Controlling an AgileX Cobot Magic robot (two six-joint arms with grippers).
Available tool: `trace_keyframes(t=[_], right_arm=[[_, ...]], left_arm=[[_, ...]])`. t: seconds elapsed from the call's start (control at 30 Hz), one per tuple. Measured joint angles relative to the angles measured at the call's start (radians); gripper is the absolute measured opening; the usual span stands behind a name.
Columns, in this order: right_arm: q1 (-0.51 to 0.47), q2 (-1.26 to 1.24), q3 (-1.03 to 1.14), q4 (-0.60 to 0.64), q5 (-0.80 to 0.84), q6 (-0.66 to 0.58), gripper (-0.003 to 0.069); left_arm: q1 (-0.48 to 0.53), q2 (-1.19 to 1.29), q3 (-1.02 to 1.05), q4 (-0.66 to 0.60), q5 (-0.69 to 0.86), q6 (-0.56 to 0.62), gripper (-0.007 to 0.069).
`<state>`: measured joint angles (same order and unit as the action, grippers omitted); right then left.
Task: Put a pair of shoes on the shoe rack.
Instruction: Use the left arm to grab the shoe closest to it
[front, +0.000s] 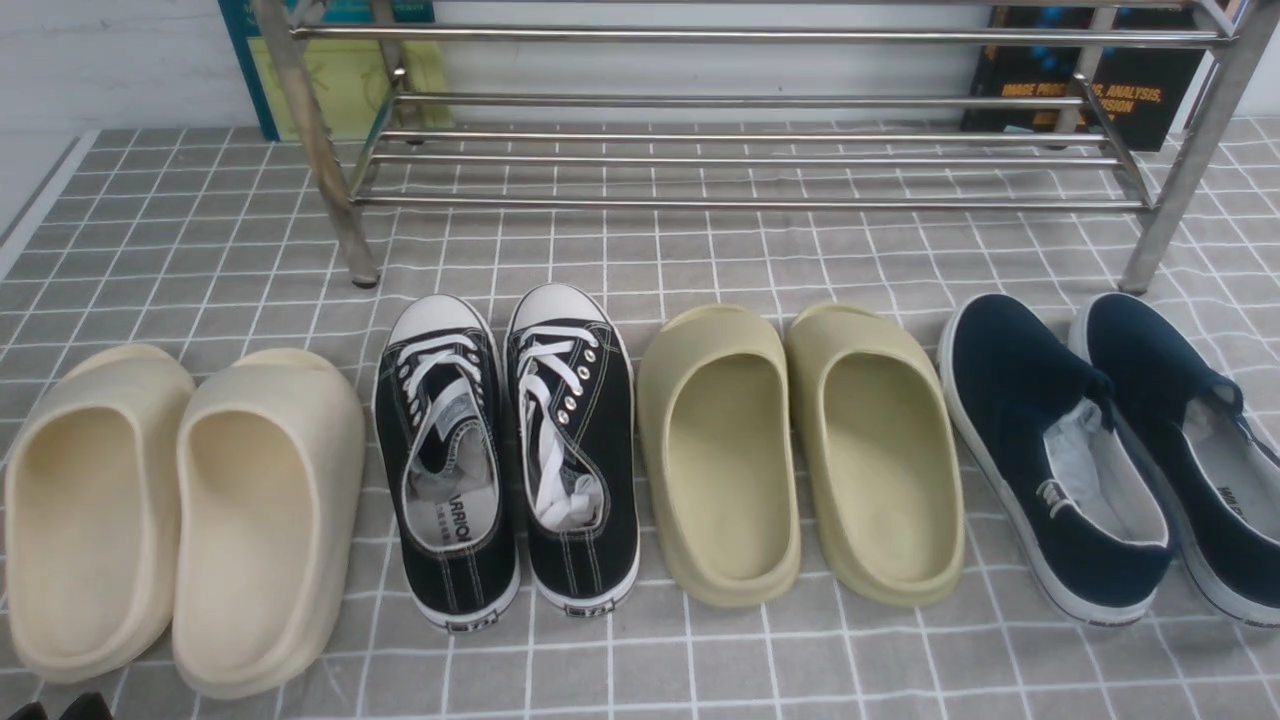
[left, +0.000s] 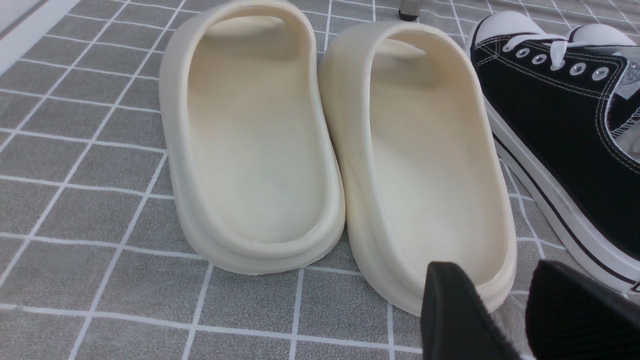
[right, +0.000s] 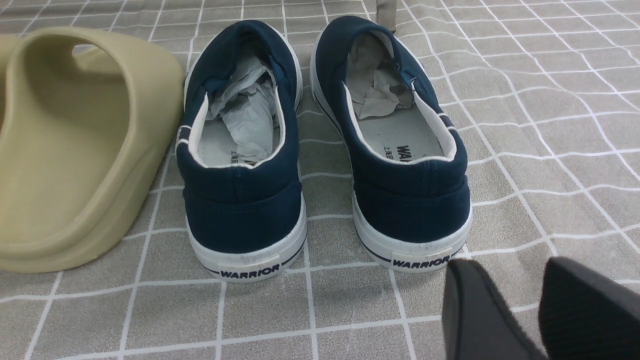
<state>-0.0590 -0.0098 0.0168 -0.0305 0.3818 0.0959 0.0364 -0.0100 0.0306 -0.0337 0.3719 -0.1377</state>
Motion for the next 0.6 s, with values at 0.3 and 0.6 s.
trace_keyframes(t=[0.3, 0.6], right_arm=[[0.000, 0.000, 0.000, 0.000, 0.000, 0.000, 0.0239], [0.000, 0.000, 0.000, 0.000, 0.000, 0.000, 0.0239]], left_arm=[[0.000, 0.000, 0.000, -0.074, -0.023, 0.000, 0.0239], [0.000, 0.000, 0.000, -0.083, -0.023, 0.000, 0.0239]])
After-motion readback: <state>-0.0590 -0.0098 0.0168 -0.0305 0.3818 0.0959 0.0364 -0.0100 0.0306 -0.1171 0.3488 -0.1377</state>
